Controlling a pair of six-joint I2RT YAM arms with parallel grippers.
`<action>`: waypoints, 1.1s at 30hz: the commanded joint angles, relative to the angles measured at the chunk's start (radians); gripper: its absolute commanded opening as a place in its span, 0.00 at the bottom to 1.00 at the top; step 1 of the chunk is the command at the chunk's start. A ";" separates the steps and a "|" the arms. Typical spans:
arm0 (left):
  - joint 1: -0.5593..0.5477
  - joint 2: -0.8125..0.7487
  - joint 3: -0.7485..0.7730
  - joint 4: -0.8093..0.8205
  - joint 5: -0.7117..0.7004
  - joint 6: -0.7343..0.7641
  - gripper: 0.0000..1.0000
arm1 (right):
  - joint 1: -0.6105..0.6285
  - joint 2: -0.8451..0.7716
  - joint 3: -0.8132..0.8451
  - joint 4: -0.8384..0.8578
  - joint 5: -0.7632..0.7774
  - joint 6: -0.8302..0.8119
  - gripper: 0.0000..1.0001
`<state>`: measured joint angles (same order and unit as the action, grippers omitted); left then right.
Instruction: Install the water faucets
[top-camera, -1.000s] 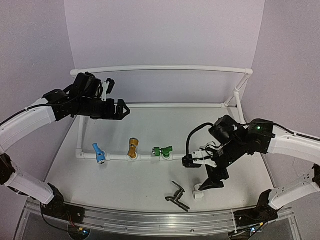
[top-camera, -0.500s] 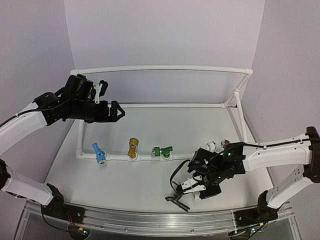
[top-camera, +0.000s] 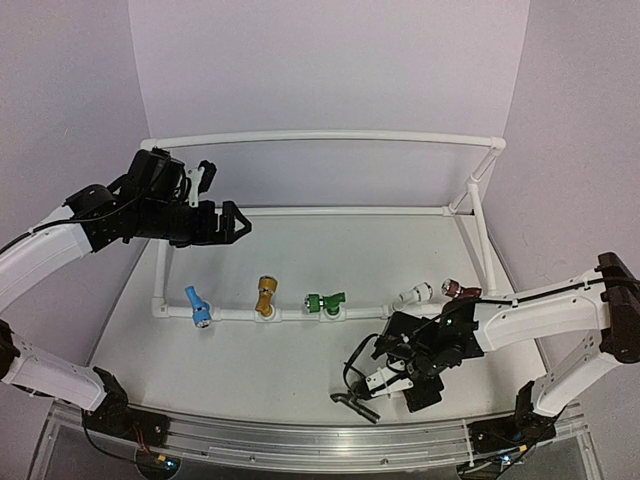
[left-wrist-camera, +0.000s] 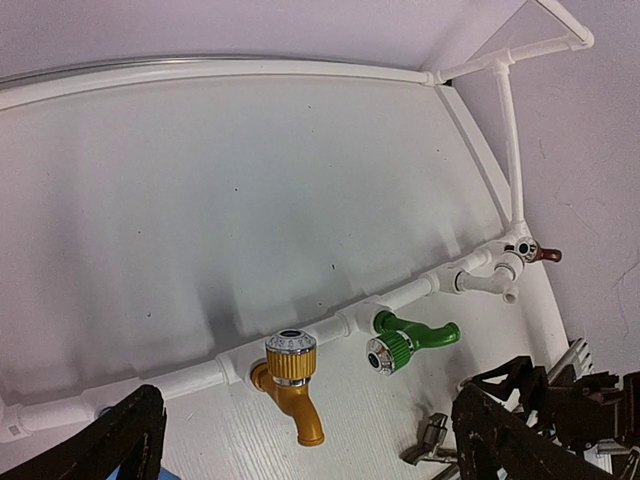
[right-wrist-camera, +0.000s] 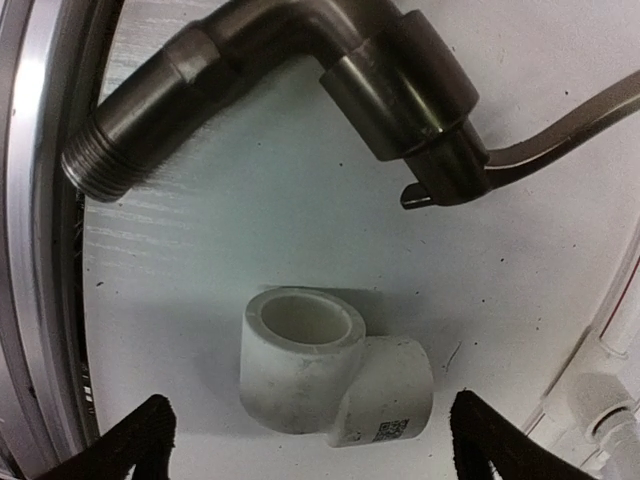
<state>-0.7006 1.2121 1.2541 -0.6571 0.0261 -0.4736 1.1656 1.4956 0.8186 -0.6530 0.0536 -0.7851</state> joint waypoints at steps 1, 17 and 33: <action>-0.004 -0.016 0.005 0.000 0.013 -0.014 1.00 | 0.002 -0.002 -0.002 0.040 0.048 -0.003 0.98; -0.005 -0.041 0.018 -0.019 -0.010 -0.018 1.00 | -0.092 0.074 -0.016 0.099 -0.045 0.007 0.75; -0.005 -0.086 -0.019 -0.001 -0.016 -0.016 1.00 | -0.109 0.095 0.006 0.112 -0.136 0.019 0.49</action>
<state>-0.7013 1.1589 1.2465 -0.6579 0.0231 -0.4816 1.0607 1.5826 0.8051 -0.5389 -0.0504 -0.7799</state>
